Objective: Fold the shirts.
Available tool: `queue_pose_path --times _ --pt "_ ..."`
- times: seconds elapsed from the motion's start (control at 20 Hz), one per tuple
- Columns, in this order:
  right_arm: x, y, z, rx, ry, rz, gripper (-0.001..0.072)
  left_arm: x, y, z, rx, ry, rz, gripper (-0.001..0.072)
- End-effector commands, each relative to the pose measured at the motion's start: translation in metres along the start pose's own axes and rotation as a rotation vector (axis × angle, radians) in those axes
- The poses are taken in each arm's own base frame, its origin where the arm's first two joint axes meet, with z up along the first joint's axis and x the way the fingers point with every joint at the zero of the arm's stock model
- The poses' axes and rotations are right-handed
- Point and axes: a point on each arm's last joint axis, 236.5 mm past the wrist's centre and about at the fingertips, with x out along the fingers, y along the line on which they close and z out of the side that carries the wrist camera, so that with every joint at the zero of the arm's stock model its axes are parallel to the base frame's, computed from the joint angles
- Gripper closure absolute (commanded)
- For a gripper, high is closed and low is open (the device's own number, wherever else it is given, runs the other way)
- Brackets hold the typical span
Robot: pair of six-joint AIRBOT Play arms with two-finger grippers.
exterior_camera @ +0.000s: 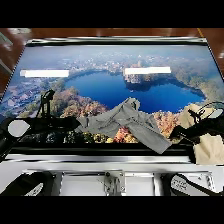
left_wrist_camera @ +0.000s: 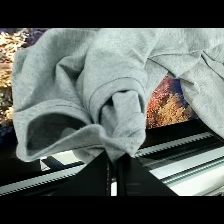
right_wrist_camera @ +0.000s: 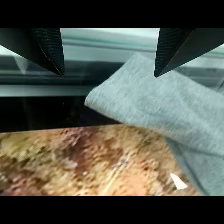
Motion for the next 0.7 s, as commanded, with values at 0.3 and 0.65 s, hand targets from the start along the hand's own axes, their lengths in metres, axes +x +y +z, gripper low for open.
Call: queue_pose_path --times 0.3,0.65 --pt "0.042 0.022 0.014 0.107 0.013 0.17 0.0041 0.001 -0.002 0.0 -0.007 0.002 -0.008 0.0667" --pt "0.049 0.048 0.011 -0.025 0.06 0.137 0.0647 0.0 -0.003 0.012 -0.004 -0.051 -0.013 0.0668"
